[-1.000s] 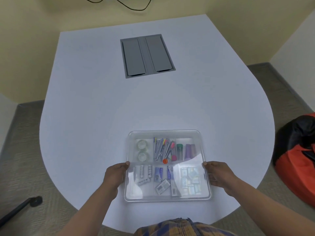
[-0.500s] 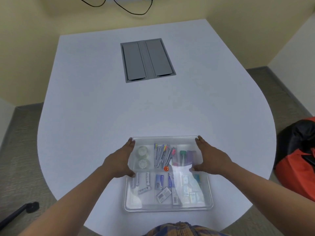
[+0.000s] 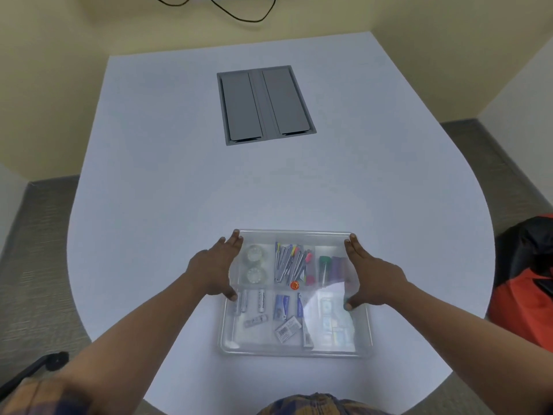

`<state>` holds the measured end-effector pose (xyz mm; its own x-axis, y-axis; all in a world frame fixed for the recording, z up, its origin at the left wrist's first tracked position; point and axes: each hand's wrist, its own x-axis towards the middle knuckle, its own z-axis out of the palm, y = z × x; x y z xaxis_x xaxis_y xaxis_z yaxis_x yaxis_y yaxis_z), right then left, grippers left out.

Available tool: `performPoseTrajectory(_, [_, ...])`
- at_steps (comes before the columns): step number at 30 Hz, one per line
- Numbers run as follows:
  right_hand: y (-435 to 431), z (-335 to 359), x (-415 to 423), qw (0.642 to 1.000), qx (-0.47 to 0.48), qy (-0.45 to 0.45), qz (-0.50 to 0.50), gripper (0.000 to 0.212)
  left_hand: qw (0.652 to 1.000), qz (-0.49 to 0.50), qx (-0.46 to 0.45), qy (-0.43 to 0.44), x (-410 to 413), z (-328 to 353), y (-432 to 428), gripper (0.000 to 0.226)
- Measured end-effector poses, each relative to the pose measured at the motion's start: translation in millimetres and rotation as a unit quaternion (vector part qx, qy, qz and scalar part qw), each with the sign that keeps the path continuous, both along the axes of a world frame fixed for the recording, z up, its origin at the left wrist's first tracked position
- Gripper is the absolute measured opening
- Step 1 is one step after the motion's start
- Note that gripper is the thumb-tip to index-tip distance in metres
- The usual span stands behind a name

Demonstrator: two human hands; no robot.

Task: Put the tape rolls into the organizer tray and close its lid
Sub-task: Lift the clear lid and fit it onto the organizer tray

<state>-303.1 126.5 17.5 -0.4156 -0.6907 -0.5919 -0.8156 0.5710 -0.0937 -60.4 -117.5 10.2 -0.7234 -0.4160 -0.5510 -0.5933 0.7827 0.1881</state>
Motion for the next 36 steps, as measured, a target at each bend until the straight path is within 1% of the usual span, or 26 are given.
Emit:
performPoseTrajectory(2, [-5.2, 1.8, 1.1, 0.999, -0.02, 0.028, 0.02, 0.136, 0.999, 0.006, -0.034, 0.019, -2.0, 2.5, 0.7, 0.129])
performPoseTrajectory(4, [-4.9, 3.8, 7.7, 0.996, -0.033, 0.051, 0.062, 0.117, 0.997, 0.01, -0.057, 0.043, 2.0, 2.6, 10.3, 0.118])
performPoseTrajectory(5, [-1.7, 4.8, 12.0, 0.995, -0.037, 0.053, 0.078, 0.111, 0.997, 0.002, -0.063, 0.052, 6.7, 1.2, 17.4, 0.112])
performPoseTrajectory(6, [3.7, 4.7, 16.0, 0.994, -0.038, 0.047, 0.089, 0.11, 0.997, -0.01, -0.058, 0.054, 13.0, -0.9, 25.6, 0.11])
performPoseTrajectory(7, [10.9, 3.7, 19.8, 0.994, -0.034, 0.036, 0.094, 0.115, 0.998, -0.02, -0.04, 0.049, 20.7, -3.7, 34.3, 0.112])
performPoseTrajectory(9, [27.5, -0.4, 26.4, 0.995, -0.019, 0.01, 0.099, 0.13, 0.999, -0.041, 0.006, 0.025, 37.0, -7.6, 51.9, 0.125])
performPoseTrajectory(10, [35.2, -2.8, 29.0, 0.995, -0.015, 0.003, 0.102, 0.137, 0.998, -0.051, 0.015, 0.02, 44.1, -9.1, 58.8, 0.132])
performPoseTrajectory(12, [44.6, -5.3, 32.4, 0.994, -0.02, 0.0, 0.105, 0.143, 0.998, -0.052, 0.008, 0.023, 52.5, -10.9, 67.1, 0.137])
performPoseTrajectory(22, [45.3, -8.7, 37.4, 0.994, -0.047, -0.001, 0.1, 0.144, 0.999, -0.026, 0.003, 0.04, 51.0, -4.6, 71.8, 0.139])
performPoseTrajectory(29, [43.0, -10.1, 35.2, 0.994, -0.046, -0.001, 0.096, 0.144, 0.999, -0.04, -0.014, 0.029, 43.3, -4.1, 69.0, 0.138])
performPoseTrajectory(36, [43.0, -1.9, 34.4, 0.995, -0.051, 0.004, 0.09, 0.143, 1.0, -0.025, -0.015, 0.011, 41.2, -4.4, 71.6, 0.139])
